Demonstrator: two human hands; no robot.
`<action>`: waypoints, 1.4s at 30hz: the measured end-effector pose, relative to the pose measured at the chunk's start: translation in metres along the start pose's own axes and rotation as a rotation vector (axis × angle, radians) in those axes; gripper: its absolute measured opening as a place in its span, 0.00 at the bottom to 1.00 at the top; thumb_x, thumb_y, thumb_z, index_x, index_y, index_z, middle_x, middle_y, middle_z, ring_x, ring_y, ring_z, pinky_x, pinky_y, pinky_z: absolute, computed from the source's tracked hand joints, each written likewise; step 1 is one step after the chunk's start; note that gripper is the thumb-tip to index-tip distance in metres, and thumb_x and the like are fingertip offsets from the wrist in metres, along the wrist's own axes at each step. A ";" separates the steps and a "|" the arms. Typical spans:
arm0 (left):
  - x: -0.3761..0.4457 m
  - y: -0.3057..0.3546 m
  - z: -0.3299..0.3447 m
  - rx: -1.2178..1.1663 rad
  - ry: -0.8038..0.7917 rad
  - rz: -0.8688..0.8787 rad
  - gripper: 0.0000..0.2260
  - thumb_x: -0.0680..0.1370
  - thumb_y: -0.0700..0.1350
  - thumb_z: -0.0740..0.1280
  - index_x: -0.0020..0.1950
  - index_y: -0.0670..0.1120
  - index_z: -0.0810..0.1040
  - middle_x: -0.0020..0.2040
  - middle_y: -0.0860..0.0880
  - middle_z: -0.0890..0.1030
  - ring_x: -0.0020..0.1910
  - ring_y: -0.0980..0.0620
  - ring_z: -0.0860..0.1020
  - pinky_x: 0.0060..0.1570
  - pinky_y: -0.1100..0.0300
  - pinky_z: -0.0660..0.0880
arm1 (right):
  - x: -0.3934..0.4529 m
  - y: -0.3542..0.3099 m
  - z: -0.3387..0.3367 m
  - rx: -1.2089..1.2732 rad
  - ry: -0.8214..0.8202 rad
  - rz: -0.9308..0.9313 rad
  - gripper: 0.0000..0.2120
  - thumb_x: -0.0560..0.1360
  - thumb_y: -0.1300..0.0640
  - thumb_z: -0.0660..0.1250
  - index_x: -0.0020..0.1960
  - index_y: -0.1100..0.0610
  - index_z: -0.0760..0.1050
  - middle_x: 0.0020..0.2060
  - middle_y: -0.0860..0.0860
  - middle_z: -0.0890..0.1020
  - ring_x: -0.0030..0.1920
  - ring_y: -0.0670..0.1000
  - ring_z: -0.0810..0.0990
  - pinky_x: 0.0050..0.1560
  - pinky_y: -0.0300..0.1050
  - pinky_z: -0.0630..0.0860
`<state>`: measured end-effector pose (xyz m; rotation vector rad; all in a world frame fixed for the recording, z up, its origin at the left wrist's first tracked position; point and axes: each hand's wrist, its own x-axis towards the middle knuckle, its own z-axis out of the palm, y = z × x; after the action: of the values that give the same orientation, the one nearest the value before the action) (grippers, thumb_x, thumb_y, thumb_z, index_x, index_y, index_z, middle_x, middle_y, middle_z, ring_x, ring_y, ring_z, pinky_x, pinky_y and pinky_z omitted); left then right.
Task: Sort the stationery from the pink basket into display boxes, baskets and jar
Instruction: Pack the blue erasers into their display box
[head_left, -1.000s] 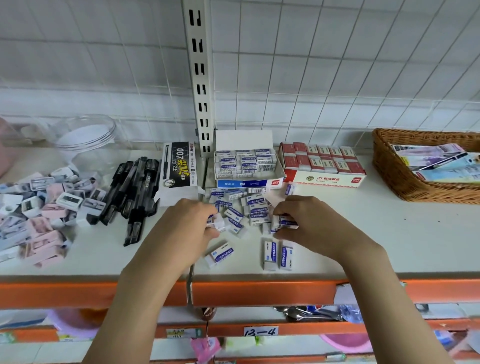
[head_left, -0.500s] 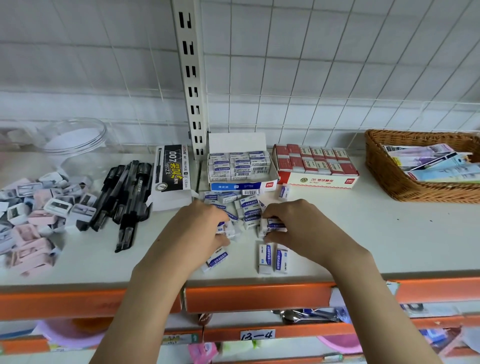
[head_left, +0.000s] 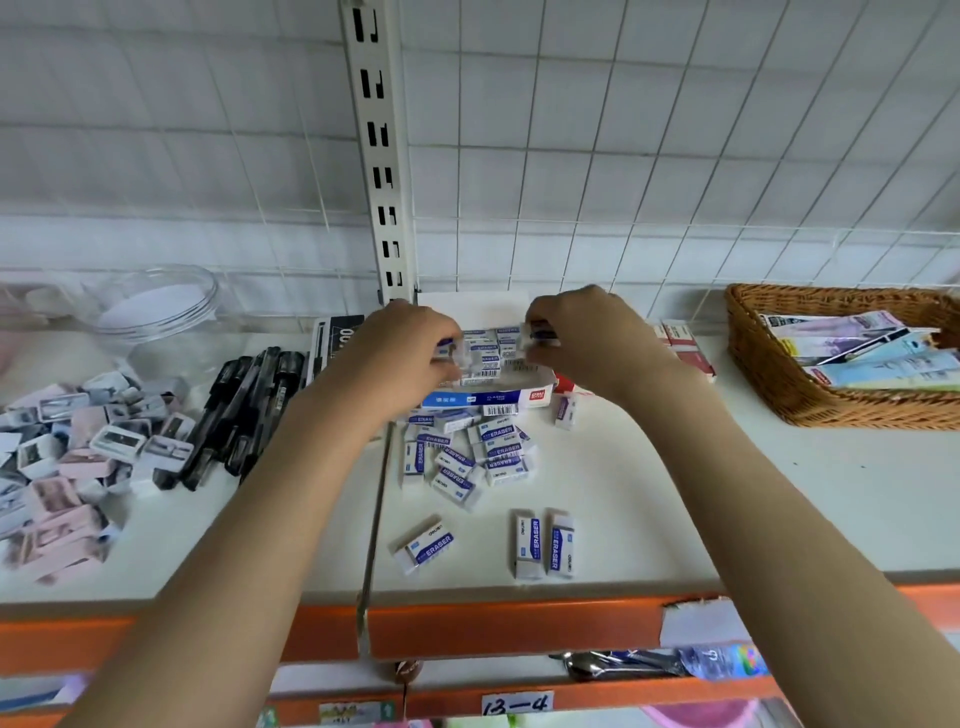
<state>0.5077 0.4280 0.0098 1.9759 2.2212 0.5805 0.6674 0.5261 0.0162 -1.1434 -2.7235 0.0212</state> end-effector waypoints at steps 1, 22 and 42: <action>0.007 0.000 0.003 0.022 -0.019 0.004 0.14 0.74 0.45 0.71 0.58 0.45 0.79 0.52 0.44 0.81 0.45 0.50 0.76 0.46 0.61 0.67 | 0.008 -0.002 0.003 -0.029 -0.025 0.010 0.10 0.76 0.55 0.64 0.56 0.56 0.76 0.49 0.56 0.79 0.50 0.59 0.78 0.46 0.46 0.73; 0.039 0.009 0.019 0.626 -0.297 0.110 0.11 0.74 0.29 0.61 0.53 0.40 0.76 0.37 0.46 0.67 0.40 0.47 0.71 0.39 0.57 0.69 | 0.028 -0.008 0.043 -0.104 -0.155 -0.007 0.12 0.76 0.61 0.65 0.59 0.59 0.74 0.55 0.58 0.77 0.58 0.57 0.74 0.50 0.47 0.73; 0.052 -0.013 0.022 0.538 -0.299 0.166 0.09 0.74 0.40 0.68 0.54 0.44 0.79 0.48 0.47 0.78 0.46 0.48 0.75 0.41 0.60 0.66 | 0.030 0.004 0.040 -0.114 -0.143 -0.047 0.16 0.76 0.61 0.65 0.62 0.59 0.70 0.54 0.55 0.76 0.55 0.57 0.76 0.47 0.47 0.73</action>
<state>0.4952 0.4820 -0.0068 2.3049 2.1875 -0.3298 0.6427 0.5521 -0.0182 -1.1477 -2.9104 -0.0619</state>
